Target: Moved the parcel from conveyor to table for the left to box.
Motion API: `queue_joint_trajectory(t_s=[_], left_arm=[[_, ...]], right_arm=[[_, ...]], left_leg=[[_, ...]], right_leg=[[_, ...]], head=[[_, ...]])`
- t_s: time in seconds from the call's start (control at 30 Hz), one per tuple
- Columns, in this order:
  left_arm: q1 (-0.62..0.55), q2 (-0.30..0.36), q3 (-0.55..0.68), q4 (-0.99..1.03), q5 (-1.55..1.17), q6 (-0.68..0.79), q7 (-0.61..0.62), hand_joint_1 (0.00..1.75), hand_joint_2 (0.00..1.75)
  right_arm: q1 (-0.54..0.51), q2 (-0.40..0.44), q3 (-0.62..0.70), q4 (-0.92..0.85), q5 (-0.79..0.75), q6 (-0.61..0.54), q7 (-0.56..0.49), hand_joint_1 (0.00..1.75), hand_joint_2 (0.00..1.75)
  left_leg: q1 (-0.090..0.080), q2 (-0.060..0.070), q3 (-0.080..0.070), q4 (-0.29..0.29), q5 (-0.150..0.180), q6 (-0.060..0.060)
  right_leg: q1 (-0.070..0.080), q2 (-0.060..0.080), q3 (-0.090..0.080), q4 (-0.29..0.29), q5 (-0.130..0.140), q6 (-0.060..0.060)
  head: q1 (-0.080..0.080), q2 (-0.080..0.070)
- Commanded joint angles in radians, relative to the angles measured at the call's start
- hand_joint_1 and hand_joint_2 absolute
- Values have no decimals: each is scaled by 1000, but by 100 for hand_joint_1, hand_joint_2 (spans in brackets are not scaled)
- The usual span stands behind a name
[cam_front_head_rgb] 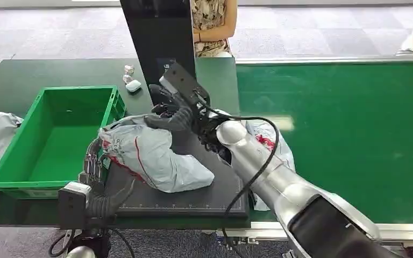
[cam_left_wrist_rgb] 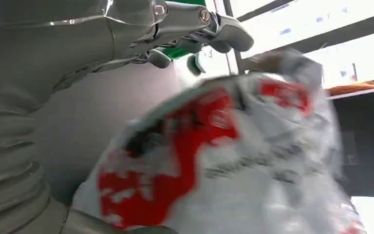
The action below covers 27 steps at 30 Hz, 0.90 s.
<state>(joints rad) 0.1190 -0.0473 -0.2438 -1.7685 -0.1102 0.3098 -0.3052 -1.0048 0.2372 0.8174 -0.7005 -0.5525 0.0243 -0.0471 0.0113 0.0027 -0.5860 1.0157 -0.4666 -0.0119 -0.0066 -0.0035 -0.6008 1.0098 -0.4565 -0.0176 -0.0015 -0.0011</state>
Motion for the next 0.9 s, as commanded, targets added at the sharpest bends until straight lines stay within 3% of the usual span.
queue_joint_trajectory(t_s=[0.03, 0.13, 0.27, 0.33, 0.5, 0.63, 0.77, 0.9], left_arm=[[5, -1, 39, 6, -13, -23, -5, 0, 175], [17, -12, 49, -12, -31, -36, 6, 0, 175], [23, -14, 51, -18, -36, -39, 7, 0, 175], [34, -13, 52, -26, -43, -41, 8, 0, 175], [81, -20, 46, -67, -80, -50, 29, 0, 175], [106, -16, 40, -77, -88, -47, 26, 0, 175], [103, -19, 42, -77, -96, -61, 30, 0, 175], [93, -24, 42, -71, -100, -75, 37, 0, 175]], right_arm=[[359, -222, -266, -481, -42, -103, -178, 0, 175], [497, -240, -343, -587, 4, -107, -199, 0, 175], [520, -231, -374, -599, 24, -111, -204, 0, 175], [583, -226, -433, -640, 37, -114, -209, 0, 175], [879, -219, -675, -832, 152, -135, -253, 0, 175], [1037, -209, -771, -915, 191, -104, -269, 0, 175], [1118, -184, -823, -963, 208, -115, -255, 0, 175], [1125, -177, -836, -954, 212, -110, -247, 0, 175]], left_leg=[[1, -6, 3, -2, 1, 1], [2, -7, 3, -3, 0, 1], [0, -5, 1, -1, -2, 1], [0, -4, 1, -1, -2, 1], [1, -10, 4, -4, -2, 1], [1, -9, 3, -3, -3, 2], [0, -7, 1, -1, -5, 1], [0, -6, 4, -3, -7, 1]], right_leg=[[1, -5, 6, -4, 0, 1], [2, -6, 7, -6, -1, 1], [0, -5, 4, -3, -2, 2], [0, -3, 3, -3, -2, 2], [1, -10, 8, -6, -4, 1], [1, -9, 7, -4, -5, 1], [0, -7, 4, -3, -6, 1], [0, -6, 6, -4, -7, 2]], head=[[0, 0], [0, 0], [0, 0], [-1, 0], [0, 0], [0, 0], [0, 0], [0, 0]])
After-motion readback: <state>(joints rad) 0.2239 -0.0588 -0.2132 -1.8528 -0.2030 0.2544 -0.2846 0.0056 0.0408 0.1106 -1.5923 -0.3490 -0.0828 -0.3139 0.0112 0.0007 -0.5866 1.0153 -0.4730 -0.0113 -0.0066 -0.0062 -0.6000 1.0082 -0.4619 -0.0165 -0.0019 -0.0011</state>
